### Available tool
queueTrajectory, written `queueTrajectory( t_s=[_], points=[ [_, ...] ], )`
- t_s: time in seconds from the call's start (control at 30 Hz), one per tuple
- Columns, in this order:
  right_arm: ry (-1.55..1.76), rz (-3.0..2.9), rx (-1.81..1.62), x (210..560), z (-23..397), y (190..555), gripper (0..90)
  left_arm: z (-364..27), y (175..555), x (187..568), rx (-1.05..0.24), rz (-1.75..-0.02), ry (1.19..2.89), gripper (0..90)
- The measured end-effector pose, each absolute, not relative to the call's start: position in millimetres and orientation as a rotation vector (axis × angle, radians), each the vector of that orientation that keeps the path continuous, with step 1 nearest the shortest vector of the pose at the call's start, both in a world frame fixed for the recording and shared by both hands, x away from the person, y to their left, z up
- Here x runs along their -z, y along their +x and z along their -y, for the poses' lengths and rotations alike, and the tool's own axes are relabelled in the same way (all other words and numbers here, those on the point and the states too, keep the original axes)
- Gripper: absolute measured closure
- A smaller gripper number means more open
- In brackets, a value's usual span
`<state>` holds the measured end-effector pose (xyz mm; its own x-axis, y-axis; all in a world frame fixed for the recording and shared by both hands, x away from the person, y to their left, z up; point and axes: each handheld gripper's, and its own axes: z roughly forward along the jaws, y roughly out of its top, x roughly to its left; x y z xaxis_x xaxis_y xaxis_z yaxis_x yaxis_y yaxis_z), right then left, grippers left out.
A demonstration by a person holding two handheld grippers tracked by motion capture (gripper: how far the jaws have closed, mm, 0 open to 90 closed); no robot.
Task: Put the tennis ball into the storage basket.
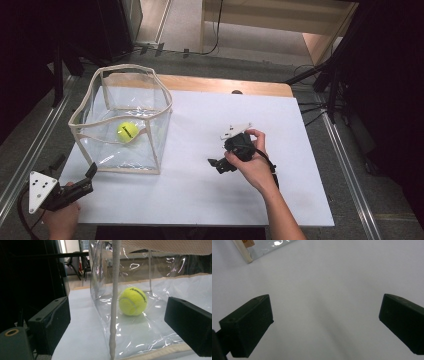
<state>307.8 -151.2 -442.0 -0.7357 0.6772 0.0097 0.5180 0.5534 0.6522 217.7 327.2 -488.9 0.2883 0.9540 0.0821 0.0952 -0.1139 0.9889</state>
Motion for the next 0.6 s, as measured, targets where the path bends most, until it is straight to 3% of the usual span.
queueTrajectory(
  t_s=[0.6],
  points=[
    [1.078, -2.437, -1.036, 458.3, 187.5, 287.3, 0.0, -326.5, 217.7, 489.1, -1.010, -1.021, 1.485, 6.9]
  ],
)
